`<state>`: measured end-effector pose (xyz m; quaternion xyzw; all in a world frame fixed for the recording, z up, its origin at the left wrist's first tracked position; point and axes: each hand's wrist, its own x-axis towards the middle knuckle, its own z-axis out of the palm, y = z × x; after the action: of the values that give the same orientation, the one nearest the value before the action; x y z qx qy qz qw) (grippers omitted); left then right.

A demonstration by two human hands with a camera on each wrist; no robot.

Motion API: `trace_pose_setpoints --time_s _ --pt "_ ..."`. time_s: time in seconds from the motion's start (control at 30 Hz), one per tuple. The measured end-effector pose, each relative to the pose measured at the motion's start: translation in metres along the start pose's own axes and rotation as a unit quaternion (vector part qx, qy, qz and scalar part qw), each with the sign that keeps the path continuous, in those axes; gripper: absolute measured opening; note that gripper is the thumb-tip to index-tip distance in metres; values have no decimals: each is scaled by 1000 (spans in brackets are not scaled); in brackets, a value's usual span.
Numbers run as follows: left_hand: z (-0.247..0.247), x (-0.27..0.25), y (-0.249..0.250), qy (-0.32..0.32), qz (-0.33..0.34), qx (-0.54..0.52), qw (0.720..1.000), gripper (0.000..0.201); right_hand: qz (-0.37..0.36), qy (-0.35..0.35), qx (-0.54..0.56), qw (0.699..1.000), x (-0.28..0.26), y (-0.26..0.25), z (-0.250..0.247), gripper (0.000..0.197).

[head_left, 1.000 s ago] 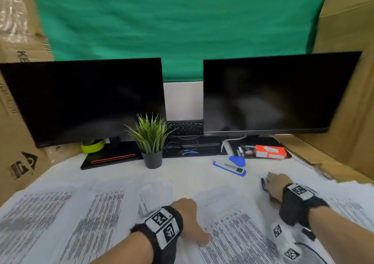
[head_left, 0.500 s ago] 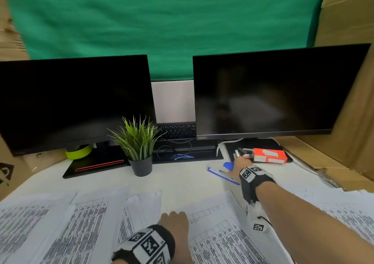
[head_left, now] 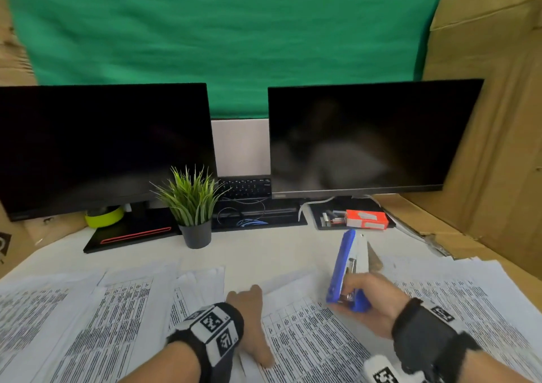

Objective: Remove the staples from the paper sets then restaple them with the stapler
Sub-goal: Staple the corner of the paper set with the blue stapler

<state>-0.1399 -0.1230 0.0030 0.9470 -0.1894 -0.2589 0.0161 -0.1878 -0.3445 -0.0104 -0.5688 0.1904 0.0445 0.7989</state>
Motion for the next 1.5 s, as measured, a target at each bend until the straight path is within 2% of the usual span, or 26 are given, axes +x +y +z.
trace_pose_setpoints --time_s 0.07,0.13,0.23,0.33,0.4,0.5,0.53,0.57,0.67,0.73,0.8,0.93,1.07,1.17,1.3,1.43,1.5 --pt "0 -4 -4 9 17 -65 998 89 5 25 -40 999 -6 11 -6 27" --pt "0 -6 -12 47 52 -126 990 64 -12 41 -70 997 -9 13 -11 35" --pt "-7 -7 -24 107 120 -216 963 28 -46 76 -162 983 -19 -1 -13 33" --pt "-22 -18 -32 142 160 -321 922 20 -47 48 -206 976 -35 -17 -14 27" --pt "-32 -27 -33 187 154 -411 879 15 -54 10 -193 980 -45 -28 -14 26" --pt "-50 -44 -27 237 154 -580 764 19 -129 14 -193 973 -63 -48 -4 23" --pt "-58 -51 -21 251 168 -604 738 22 -161 35 -190 968 -69 -55 2 22" --pt "-65 -60 -15 278 185 -598 729 24 -193 47 -181 963 -76 -63 8 22" --pt "-79 -84 4 375 249 -529 720 23 -272 41 -131 953 -99 -75 25 27" --pt "-73 -91 14 404 259 -523 705 22 -293 38 -119 948 -111 -70 30 29" --pt "-53 -88 19 396 224 -537 710 23 -284 55 -152 945 -115 -55 30 27" --pt "-19 -73 15 351 171 -546 741 32 -246 103 -220 938 -106 -24 19 16" --pt "-29 -74 8 349 161 -544 746 27 -315 175 -149 921 -100 -45 13 21" --pt "-38 -78 6 356 176 -535 746 27 -416 190 -90 885 -107 -81 21 28" --pt "-37 -80 16 350 203 -519 753 26 -541 177 -129 812 -121 -118 53 25" --pt "-31 -79 32 338 235 -510 755 29 -601 161 -154 768 -121 -131 85 31" --pt "-30 -81 39 337 251 -498 759 30 -613 177 -187 747 -118 -131 93 32"
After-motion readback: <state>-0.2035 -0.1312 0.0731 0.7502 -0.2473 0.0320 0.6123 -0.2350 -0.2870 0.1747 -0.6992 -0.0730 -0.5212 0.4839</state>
